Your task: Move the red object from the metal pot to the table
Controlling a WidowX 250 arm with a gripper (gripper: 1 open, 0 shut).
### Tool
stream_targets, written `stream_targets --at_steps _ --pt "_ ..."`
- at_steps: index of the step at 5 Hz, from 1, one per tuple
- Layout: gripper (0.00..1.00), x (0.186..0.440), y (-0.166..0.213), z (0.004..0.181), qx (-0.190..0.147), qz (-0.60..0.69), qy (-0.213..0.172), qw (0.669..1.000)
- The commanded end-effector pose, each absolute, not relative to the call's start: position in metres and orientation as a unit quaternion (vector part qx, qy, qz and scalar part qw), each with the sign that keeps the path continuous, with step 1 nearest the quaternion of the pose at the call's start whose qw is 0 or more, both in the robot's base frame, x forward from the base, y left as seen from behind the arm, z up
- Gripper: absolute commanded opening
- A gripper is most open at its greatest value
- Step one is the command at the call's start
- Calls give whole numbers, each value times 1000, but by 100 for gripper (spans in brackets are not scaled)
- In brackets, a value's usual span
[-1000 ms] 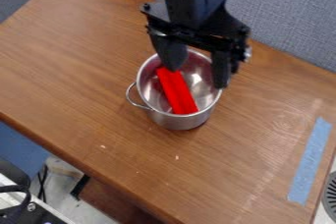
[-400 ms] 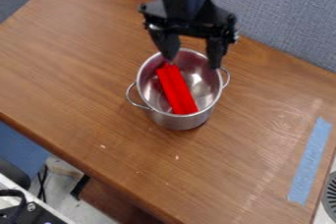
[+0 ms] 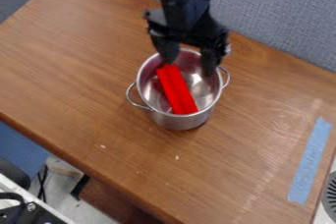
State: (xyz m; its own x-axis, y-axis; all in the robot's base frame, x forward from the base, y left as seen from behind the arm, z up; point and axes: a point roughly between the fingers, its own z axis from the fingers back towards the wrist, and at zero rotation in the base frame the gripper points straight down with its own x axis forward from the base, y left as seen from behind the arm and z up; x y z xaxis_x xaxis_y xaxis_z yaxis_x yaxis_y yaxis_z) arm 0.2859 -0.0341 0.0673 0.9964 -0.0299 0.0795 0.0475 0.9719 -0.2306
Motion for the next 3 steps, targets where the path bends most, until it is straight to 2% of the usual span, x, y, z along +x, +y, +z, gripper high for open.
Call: stream_targets --at_steps 1,2,3 --pt "100 286 -25 57 -119 -37 -54 991" --pt "0 279 0 66 -118 -1 -55 991" --pt "0 276 19 74 -118 36 -55 991"
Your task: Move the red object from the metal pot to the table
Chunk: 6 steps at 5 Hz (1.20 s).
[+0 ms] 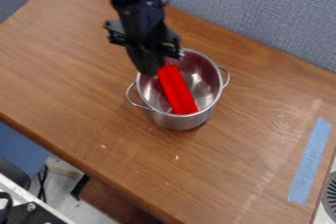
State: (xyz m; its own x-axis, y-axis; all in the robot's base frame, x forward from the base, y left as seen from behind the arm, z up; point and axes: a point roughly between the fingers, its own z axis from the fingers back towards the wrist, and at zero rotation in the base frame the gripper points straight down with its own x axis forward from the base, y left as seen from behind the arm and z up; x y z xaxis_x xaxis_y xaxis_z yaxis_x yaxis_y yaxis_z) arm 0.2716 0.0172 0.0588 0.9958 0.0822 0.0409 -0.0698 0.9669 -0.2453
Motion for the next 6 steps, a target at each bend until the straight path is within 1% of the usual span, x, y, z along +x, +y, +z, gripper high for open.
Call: stream_targets --at_steps 1,2,3,5,6 --pt "0 280 10 62 -122 111 -66 984" --pt "0 284 -1 57 -123 184 -82 972" --pt "0 286 2 62 -139 231 -89 959" --pt "0 294 -1 51 -147 311 -87 935" --pt "0 301 -19 74 -157 300 -74 938"
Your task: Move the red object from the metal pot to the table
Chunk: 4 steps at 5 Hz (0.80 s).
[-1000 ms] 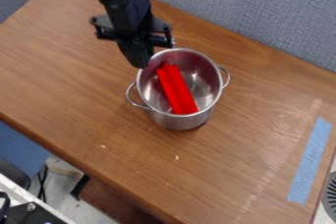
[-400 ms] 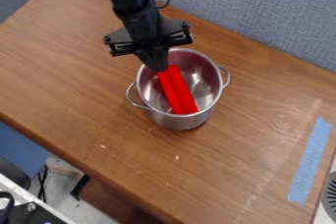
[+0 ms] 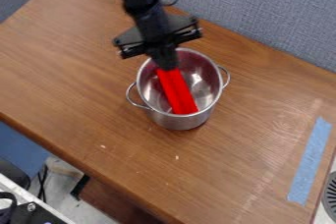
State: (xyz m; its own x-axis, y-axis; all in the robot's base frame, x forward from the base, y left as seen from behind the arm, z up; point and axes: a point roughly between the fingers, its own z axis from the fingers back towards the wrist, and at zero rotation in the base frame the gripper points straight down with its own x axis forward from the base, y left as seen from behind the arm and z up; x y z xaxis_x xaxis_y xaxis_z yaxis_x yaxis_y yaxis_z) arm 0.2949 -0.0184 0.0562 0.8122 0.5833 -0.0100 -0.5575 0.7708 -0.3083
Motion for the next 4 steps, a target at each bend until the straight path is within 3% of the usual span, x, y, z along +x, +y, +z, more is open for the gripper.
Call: stream_targets --at_steps 1,2,3,4 --pt "0 311 -42 103 -168 280 -84 941" --pt "0 321 -43 76 -140 275 -83 947" --pt "0 322 -25 53 -142 284 -70 946" --pt "0 327 -42 61 -137 288 -49 946"
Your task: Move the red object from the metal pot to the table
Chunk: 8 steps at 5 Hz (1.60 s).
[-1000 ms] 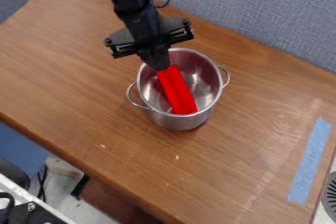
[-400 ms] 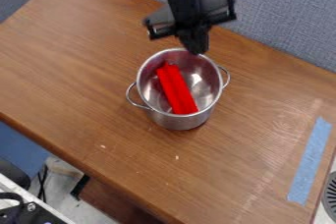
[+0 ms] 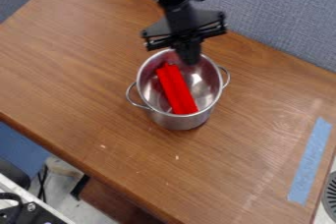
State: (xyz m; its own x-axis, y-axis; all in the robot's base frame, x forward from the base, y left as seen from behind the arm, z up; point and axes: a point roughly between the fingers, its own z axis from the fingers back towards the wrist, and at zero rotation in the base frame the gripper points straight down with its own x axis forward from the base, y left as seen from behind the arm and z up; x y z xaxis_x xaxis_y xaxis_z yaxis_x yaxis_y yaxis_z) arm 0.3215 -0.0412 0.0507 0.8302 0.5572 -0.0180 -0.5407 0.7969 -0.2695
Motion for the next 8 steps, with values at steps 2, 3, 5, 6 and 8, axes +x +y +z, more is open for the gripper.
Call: stream_targets --at_steps 2,3,5,6,8 --pt "0 333 -88 92 -132 308 -31 942" --pt "0 325 -115 115 -118 313 -31 942" --pt "0 323 -141 110 -94 350 3 932" --pt "0 301 -136 86 -76 369 18 926" --pt "0 333 -150 86 -79 372 34 924"
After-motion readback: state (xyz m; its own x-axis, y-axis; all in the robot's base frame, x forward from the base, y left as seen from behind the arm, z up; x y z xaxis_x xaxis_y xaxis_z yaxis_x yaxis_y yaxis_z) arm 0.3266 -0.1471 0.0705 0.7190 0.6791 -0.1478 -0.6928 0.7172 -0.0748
